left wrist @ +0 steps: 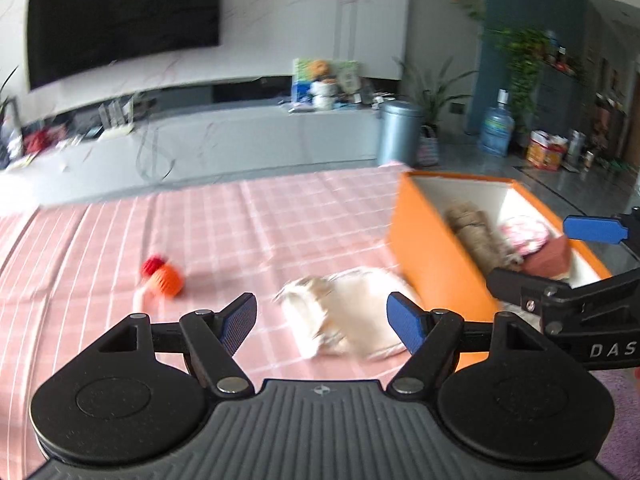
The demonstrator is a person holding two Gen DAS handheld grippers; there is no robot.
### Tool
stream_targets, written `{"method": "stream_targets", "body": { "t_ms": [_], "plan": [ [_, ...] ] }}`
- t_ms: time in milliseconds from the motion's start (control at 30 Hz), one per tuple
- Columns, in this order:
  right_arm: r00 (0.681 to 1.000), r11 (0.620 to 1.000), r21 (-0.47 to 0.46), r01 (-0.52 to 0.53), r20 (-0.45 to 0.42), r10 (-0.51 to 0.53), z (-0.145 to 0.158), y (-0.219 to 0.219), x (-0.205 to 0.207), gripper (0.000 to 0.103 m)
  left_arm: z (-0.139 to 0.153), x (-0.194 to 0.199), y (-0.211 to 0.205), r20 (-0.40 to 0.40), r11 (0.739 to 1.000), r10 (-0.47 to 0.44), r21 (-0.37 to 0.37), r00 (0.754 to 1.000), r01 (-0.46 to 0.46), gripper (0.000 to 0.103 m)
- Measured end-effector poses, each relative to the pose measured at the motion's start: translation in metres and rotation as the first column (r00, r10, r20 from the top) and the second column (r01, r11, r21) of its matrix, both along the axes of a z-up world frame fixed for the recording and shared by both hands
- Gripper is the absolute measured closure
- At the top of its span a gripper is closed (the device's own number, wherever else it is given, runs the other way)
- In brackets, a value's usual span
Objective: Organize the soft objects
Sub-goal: 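Move both tools back over the cream pouch and orange crochet ball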
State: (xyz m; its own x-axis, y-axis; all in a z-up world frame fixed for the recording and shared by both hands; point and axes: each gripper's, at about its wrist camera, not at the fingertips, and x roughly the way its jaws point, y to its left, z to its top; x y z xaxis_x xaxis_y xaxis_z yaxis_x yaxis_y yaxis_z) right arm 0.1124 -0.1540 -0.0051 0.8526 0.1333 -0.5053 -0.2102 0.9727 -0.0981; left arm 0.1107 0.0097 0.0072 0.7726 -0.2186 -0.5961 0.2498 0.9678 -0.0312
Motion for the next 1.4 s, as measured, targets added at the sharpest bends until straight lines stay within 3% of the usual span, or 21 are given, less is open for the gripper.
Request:
{"method": "stream_targets", "body": {
  "t_ms": [333,700,1133,1267,1400],
  "plan": [
    [1.0,1.0,0.009,-0.016,-0.024,0.016,-0.034,0.068,0.005,0.003,-0.04,-0.007,0.068,-0.092,0.986,0.161,-0.033,0.983,-0.165,0.022],
    [0.998,1.0,-0.013,0.02,-0.064,-0.021,-0.073,0.104,0.038,0.004,-0.064,-0.006,0.104,-0.128,0.959,0.264,-0.072,0.956,-0.274,0.025],
    [0.958,0.984,0.004,0.179,-0.23,-0.173,-0.118,0.105,0.127,0.003,-0.08,0.031,0.102,-0.188,0.962,0.247,-0.071,0.951,-0.264,0.025],
    [0.941,0.985,0.056,0.164,-0.307,-0.139,-0.134,0.105,0.136,0.003,-0.084,0.042,0.099,-0.204,0.964,0.238,-0.069,0.95,-0.257,0.025],
    [0.946,0.989,0.015,0.147,-0.295,-0.136,-0.145,0.112,0.136,0.003,-0.086,0.048,0.098,-0.214,0.966,0.237,-0.056,0.948,-0.254,0.025]
  ]
}}
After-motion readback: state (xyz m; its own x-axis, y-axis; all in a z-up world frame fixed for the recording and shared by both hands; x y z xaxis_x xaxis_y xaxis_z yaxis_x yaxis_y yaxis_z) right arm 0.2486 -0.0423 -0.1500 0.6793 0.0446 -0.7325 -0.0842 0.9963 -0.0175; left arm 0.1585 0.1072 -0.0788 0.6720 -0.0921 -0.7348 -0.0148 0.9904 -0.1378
